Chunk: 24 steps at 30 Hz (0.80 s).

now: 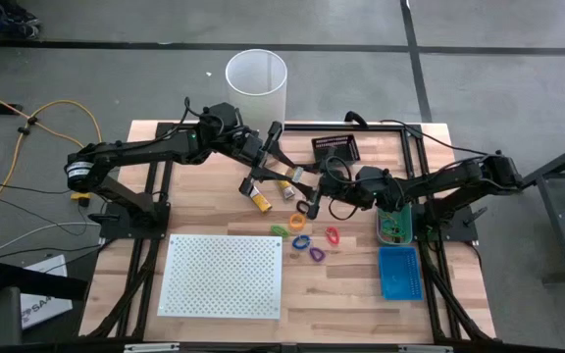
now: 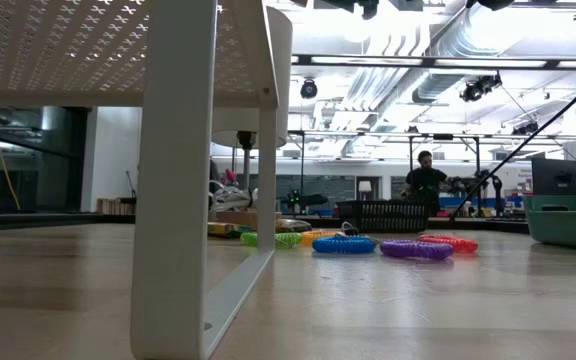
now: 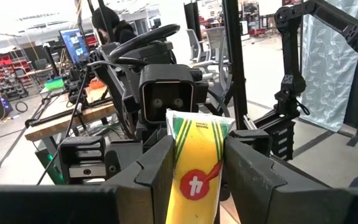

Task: Pick & Place Office Desk Supplies
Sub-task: Put the middle yellow crayon box into the black bin

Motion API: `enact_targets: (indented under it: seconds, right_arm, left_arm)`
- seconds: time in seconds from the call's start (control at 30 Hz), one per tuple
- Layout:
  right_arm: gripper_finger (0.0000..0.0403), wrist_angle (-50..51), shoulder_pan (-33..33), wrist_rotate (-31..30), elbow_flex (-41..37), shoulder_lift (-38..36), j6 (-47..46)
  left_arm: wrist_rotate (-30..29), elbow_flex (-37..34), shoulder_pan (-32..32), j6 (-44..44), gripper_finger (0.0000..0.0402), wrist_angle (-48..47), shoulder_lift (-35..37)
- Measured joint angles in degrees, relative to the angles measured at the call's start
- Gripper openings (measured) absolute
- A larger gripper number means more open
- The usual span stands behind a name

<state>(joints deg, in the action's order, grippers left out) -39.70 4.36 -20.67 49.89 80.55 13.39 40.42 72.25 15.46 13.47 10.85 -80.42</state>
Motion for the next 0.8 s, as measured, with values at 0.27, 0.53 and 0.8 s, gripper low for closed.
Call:
enact_targets:
  seconds: [0.27, 0.53, 0.8]
  right_arm:
    - [0.0138, 0.02, 0.0, 0.04, 0.0, 0.0, 0.0]
    - [0.0137, 0.04, 0.0, 0.17, 0.0, 0.02, 0.02]
    - [0.0137, 0.02, 0.04, 0.12, 0.0, 0.02, 0.02]
  left_arm:
    - [-0.03, 0.0, 0.0, -0.02, 0.0128, -0.03, 0.0]
    - [1.05, 0.0, 0.0, 0.0, 0.013, -0.06, 0.0]
    - [1.57, 0.0, 0.0, -0.33, 0.0175, -0.14, 0.0]
